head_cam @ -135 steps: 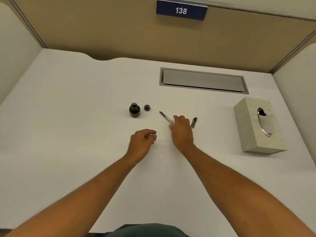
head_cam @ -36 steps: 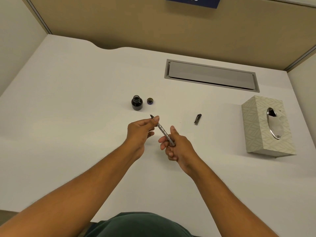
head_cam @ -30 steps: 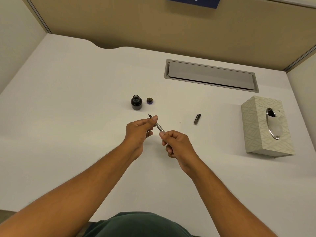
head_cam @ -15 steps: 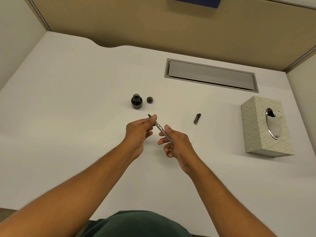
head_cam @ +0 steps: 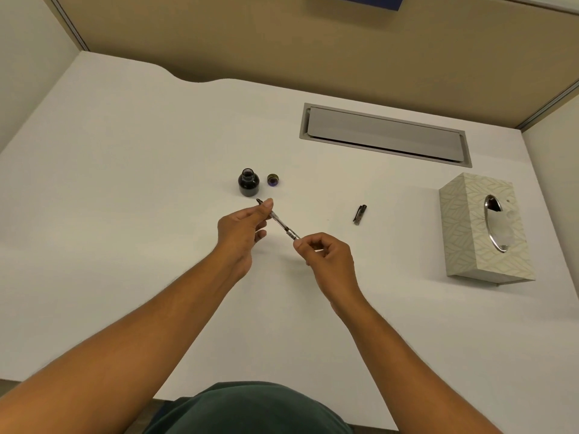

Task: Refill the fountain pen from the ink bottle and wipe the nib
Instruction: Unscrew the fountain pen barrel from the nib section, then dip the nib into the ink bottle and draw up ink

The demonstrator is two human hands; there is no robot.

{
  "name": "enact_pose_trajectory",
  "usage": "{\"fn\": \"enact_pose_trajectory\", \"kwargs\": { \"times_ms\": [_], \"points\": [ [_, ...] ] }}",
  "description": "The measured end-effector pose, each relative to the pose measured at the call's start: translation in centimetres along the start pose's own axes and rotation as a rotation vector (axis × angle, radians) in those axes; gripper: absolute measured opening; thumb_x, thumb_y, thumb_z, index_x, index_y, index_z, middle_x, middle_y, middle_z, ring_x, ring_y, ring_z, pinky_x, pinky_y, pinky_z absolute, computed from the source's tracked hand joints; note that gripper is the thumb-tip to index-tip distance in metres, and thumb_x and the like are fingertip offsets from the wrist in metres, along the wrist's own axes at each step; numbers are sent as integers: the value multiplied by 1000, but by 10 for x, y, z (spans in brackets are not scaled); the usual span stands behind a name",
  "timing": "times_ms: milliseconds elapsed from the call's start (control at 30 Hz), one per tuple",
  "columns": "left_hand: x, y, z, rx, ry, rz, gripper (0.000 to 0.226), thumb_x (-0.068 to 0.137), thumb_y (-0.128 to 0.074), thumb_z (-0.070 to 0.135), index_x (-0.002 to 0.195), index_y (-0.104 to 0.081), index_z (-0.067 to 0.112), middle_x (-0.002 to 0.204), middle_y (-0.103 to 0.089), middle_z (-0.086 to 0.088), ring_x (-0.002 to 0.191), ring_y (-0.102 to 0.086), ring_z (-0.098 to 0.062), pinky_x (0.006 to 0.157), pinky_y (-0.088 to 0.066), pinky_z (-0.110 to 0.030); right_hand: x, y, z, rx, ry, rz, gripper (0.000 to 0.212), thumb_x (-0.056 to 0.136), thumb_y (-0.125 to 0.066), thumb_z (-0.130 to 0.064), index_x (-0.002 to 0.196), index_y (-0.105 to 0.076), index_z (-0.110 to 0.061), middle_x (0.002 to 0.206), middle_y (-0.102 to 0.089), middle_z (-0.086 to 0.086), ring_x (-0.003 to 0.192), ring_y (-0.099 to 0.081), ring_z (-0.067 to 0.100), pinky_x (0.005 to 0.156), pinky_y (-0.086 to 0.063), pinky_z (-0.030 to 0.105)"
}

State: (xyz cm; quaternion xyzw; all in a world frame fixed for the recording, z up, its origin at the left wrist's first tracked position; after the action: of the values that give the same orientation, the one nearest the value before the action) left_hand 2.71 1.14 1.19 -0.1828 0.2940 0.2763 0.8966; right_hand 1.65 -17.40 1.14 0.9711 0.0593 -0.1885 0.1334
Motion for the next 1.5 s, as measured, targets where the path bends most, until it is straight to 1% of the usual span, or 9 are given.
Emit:
{"fn": "enact_pose_trajectory", "kwargs": {
  "times_ms": [167, 233, 333, 433, 867, 1067, 1233, 1367, 1500],
  "points": [
    [3, 5, 6, -9, -76, 93, 17, 85, -87, 32, 83, -80, 17, 92, -75, 0, 86, -62, -14, 74, -54, -29, 6, 10, 22, -136, 131, 117, 7, 91, -82, -33, 96, -78, -29, 100, -75, -14, 91, -62, -6, 77, -45, 8],
    [2, 6, 3, 5, -117, 110, 16, 87, -86, 32, 84, -80, 18, 89, -75, 3, 86, -62, -14, 75, -54, -30, 13, 14, 36, -214, 171, 152, 9, 92, -81, -32, 99, -78, -26, 101, -74, -13, 96, -64, -1, 85, -48, 15],
    [0, 8, -2, 3, -122, 111, 15, 88, -85, 33, 84, -80, 19, 88, -74, 4, 86, -62, -14, 75, -54, -30, 24, 20, 58, -354, 225, 220, 11, 94, -79, -32, 102, -79, -25, 101, -71, -10, 99, -64, 13, 92, -54, 37],
    [0, 9, -6, -1, -98, 115, 17, 87, -86, 35, 83, -80, 19, 93, -74, 2, 86, -62, -15, 74, -53, -30, 32, 23, 68, -454, 239, 278, 13, 94, -79, -33, 104, -81, -25, 101, -68, -6, 102, -58, 20, 95, -51, 48],
    [-7, 11, -9, -12, -59, 101, 17, 87, -85, 34, 83, -80, 19, 101, -74, -1, 89, -63, -15, 71, -51, -29, 37, 24, 86, -610, 354, 320, 30, 90, -84, -31, 118, -80, -23, 120, -65, -3, 108, -52, 23, 94, -50, 46],
    [-14, 11, -7, -23, -50, 94, 18, 87, -85, 35, 84, -79, 18, 104, -75, -2, 90, -62, -15, 71, -51, -28, 23, 29, 73, -431, 366, 309, 38, 90, -84, -31, 126, -74, -23, 123, -62, -6, 115, -47, 17, 99, -48, 35],
    [-21, 15, -3, -56, -21, 100, 20, 86, -86, 37, 88, -80, 18, 109, -76, -3, 93, -64, -14, 72, -52, -29, -5, 3, 28, -168, 279, 42, 33, 91, -83, -32, 121, -71, -29, 105, -71, -12, 94, -66, 8, 77, -53, 20],
    [-26, 19, -1, -75, 13, 96, 20, 86, -85, 38, 92, -81, 19, 109, -78, -2, 96, -65, -14, 75, -54, -30, -5, -23, -5, 133, 96, -52, 27, 95, -78, -20, 121, -72, -20, 90, -76, 1, 78, -71, 13, 67, -59, 26],
    [-28, 29, 2, -117, 24, 15, 17, 88, -85, 31, 100, -81, 20, 103, -80, 3, 96, -65, -13, 80, -54, -29, 8, -35, -30, 416, -9, -70, 8, 98, -74, -10, 106, -75, -8, 86, -75, 7, 75, -70, 18, 71, -60, 29]
  ]
}}
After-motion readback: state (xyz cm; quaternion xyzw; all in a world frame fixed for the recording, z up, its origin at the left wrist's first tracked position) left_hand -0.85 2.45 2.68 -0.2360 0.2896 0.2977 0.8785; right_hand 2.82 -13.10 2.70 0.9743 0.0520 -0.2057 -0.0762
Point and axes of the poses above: each hand's wrist, its own x-axis towards the middle knuckle, its own y-axis out of the back of the hand, z = x × y, the point moved 1 cm from there along x, towards the middle knuckle
